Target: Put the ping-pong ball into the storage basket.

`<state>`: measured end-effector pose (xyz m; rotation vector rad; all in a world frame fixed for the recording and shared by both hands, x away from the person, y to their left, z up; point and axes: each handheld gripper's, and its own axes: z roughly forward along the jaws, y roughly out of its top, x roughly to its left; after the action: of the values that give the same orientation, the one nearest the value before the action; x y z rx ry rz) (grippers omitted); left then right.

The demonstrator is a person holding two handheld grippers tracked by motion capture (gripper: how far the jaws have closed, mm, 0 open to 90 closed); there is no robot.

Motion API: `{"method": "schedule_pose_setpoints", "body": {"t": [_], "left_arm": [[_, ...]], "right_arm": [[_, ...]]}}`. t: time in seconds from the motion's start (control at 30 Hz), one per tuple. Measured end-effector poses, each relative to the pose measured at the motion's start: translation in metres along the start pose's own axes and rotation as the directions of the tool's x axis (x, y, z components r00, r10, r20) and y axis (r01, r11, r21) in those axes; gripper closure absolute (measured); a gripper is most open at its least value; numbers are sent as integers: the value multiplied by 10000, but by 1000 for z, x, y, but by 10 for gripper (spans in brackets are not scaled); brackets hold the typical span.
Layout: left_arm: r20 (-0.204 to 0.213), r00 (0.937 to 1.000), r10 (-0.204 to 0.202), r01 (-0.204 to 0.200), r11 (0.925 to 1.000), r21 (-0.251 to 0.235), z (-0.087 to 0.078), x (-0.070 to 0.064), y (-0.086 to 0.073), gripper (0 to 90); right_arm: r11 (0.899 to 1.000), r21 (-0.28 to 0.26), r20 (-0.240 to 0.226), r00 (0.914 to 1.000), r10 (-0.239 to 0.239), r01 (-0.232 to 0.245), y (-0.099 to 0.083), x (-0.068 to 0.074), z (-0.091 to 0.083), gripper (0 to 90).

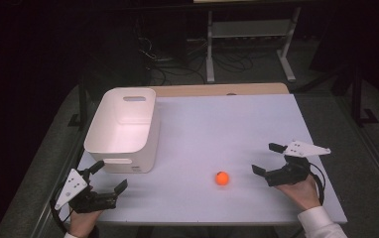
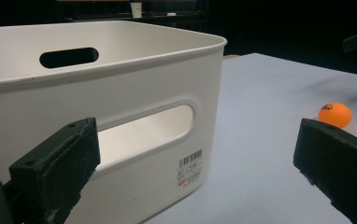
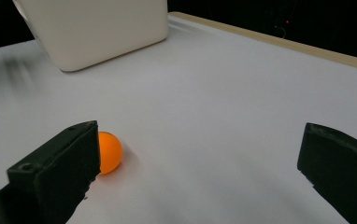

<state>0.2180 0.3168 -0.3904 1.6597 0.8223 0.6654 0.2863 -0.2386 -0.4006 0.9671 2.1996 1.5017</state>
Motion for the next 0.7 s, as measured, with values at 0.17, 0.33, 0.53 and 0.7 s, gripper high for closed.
{"method": "schedule_pose_setpoints", "body": {"t": [0.17, 0.33, 0.53, 0.7], "left_arm": [[31, 9999, 112, -112, 9999, 24, -1, 0, 0, 2], [34, 10000, 28, -28, 10000, 3, 0, -1, 0, 2], [78, 10000, 61, -61, 10000, 25, 0, 0, 0, 2], [99, 10000, 4, -5, 10000, 56, -1, -1, 0, 2]], "right_arm": [[9999, 156, -189, 9998, -51, 54, 8, 1, 3, 0], [9993, 275, -421, 9988, -234, 246, 15, 5, 7, 0], [9972, 549, -572, 9972, -481, 513, 20, 10, 11, 0], [9941, 803, -730, 9951, -674, 732, 24, 13, 16, 0]]}}
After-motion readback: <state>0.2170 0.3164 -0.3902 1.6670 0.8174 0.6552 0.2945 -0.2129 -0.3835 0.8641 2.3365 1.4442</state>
